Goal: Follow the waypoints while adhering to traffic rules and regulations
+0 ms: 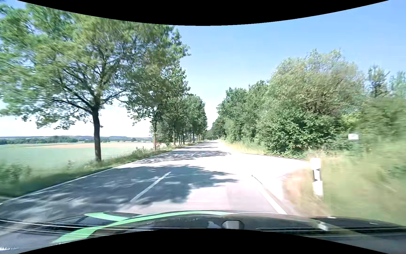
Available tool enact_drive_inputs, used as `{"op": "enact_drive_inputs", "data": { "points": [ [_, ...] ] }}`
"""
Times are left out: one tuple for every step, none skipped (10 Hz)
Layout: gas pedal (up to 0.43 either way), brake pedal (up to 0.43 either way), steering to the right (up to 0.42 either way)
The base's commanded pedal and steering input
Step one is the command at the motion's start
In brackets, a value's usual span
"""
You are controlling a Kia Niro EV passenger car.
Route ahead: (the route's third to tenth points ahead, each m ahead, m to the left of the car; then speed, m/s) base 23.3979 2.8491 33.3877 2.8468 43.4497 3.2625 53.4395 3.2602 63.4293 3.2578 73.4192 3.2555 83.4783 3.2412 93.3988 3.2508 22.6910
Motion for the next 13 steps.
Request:
{"op": "enact_drive_inputs", "data": {
  "points": [
    [0.169,0.000,-0.002],
    [0.177,0.000,-0.002],
    [0.189,0.000,-0.002],
    [0.220,0.000,-0.002],
    [0.228,0.000,-0.002],
    [0.240,0.000,-0.002],
    [0.248,0.000,-0.002],
    [0.248,0.000,-0.002],
    [0.248,0.000,-0.002],
    [0.240,0.000,-0.001],
    [0.228,0.000,-0.001],
    [0.209,0.000,-0.001],
    [0.209,0.000,-0.001]
  ]
}}
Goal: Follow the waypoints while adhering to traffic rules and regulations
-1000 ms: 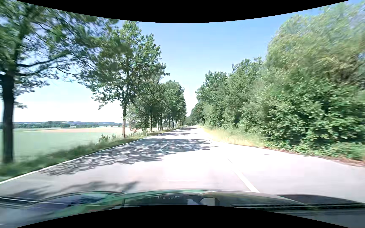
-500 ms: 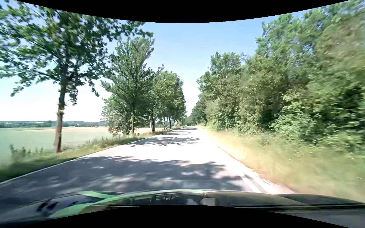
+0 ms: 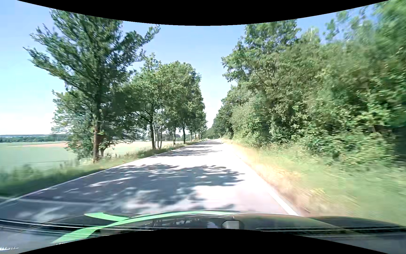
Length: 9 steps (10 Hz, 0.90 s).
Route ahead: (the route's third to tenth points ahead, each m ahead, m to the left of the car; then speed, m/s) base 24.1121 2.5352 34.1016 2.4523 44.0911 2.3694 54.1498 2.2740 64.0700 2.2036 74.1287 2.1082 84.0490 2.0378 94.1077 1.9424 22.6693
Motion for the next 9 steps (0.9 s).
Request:
{"op": "enact_drive_inputs", "data": {
  "points": [
    [0.220,0.000,-0.001],
    [0.220,0.000,-0.001],
    [0.228,0.000,-0.001],
    [0.240,0.000,-0.001],
    [0.240,0.000,-0.001],
    [0.248,0.000,-0.001],
    [0.248,0.000,-0.001],
    [0.248,0.000,-0.001],
    [0.248,0.000,-0.001]
  ]
}}
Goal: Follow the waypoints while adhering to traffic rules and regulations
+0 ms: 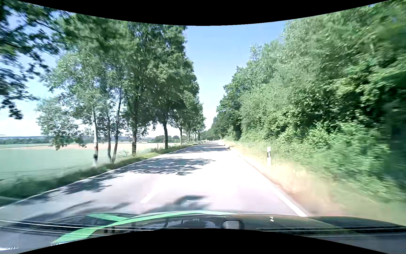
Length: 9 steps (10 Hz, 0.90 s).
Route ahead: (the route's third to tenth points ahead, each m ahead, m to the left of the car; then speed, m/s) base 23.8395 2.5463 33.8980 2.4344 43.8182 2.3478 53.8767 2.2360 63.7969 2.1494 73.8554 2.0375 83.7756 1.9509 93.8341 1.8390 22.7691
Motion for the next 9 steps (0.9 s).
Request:
{"op": "enact_drive_inputs", "data": {
  "points": [
    [0.248,0.000,-0.001],
    [0.240,0.000,-0.001],
    [0.220,0.000,-0.001],
    [0.220,0.000,-0.001],
    [0.220,0.000,-0.001],
    [0.220,0.000,-0.001],
    [0.220,0.000,-0.001],
    [0.220,0.000,-0.001],
    [0.228,0.000,-0.001]
  ]
}}
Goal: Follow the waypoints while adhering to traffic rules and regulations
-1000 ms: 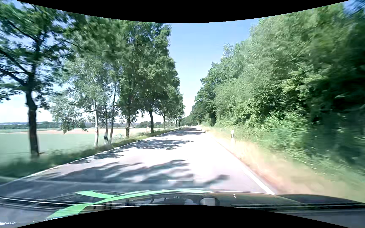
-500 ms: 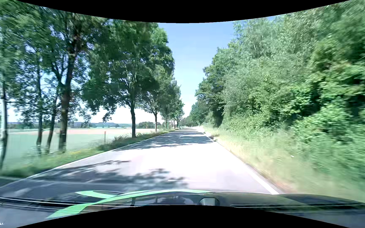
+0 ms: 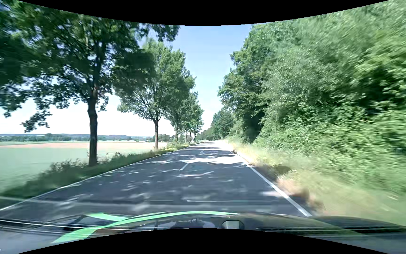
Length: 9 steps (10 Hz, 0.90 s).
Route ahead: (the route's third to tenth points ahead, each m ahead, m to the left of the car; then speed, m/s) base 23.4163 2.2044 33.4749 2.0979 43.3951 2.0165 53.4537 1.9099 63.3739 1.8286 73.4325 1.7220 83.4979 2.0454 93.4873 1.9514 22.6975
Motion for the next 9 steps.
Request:
{"op": "enact_drive_inputs", "data": {
  "points": [
    [0.228,0.000,-0.001],
    [0.228,0.000,-0.001],
    [0.240,0.000,0.000],
    [0.240,0.000,0.000],
    [0.248,0.000,0.001],
    [0.248,0.000,0.000],
    [0.260,0.000,0.001],
    [0.260,0.000,0.001],
    [0.260,0.000,0.001]
  ]
}}
